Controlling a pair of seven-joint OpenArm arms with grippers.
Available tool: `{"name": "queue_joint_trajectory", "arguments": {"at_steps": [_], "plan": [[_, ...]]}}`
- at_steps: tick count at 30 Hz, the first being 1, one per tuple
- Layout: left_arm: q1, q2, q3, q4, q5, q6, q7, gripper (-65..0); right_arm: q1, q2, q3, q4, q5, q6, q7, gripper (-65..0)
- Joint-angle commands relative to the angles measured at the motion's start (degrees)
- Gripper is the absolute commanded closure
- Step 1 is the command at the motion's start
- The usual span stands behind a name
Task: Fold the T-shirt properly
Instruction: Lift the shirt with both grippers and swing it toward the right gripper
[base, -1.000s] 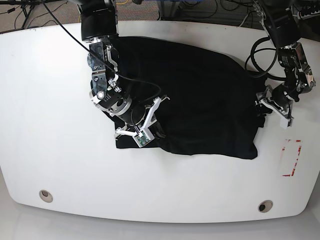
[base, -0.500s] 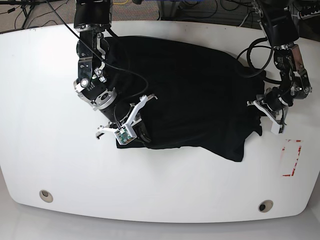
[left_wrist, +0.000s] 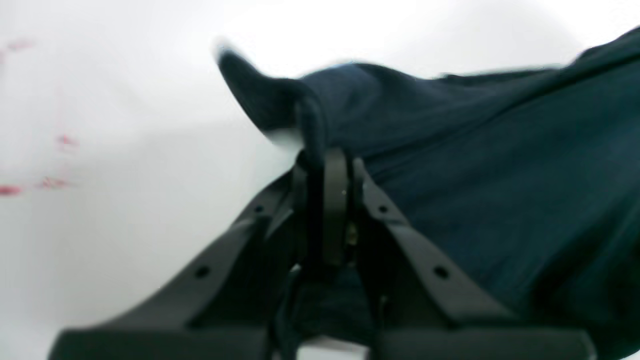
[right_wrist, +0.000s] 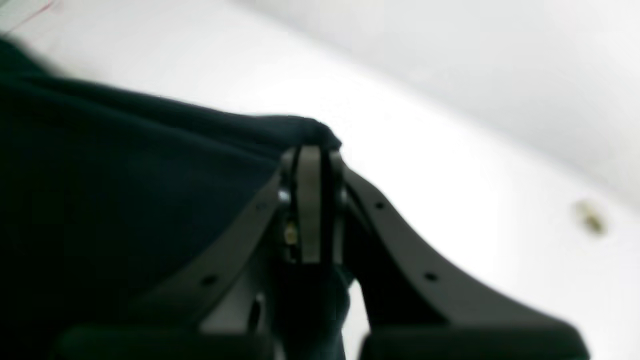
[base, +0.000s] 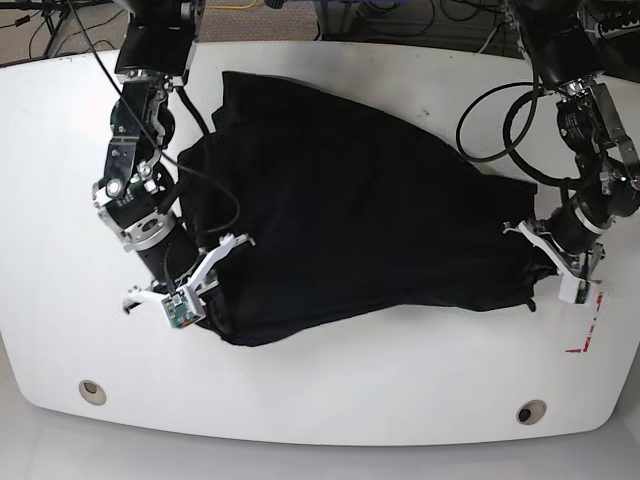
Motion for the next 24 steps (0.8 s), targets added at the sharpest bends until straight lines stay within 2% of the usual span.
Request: {"name": "queue_joint_trajectory", "arguments": {"at_steps": [1,8,15,24], "plan": [[-3.46,-1.36,-1.80,3.53,0.50,0.40,0.04,-0.6,3.29,1.88,0.17,1.21,0.17,-0.54,1.61,-0.3],[-11.37,-1.36,-6.02,7.84,0.42,0.40,6.11,-0.7,11.73,5.40,0.17,0.86,0.43,-0.36,-3.57,-0.5],[-21.74,-1.45,-8.83,8.28,0.42,0.40,10.59,-0.8,20.08,8.48,-0.19,-1.95,0.96,-0.27,-4.19,-0.5],[-35.54,-1.71,-9.44,8.28,0.59,0.40,13.31,-1.0,34.24,14.28,-3.35,-6.61,5.80,-0.27,-5.68,-0.6]]}}
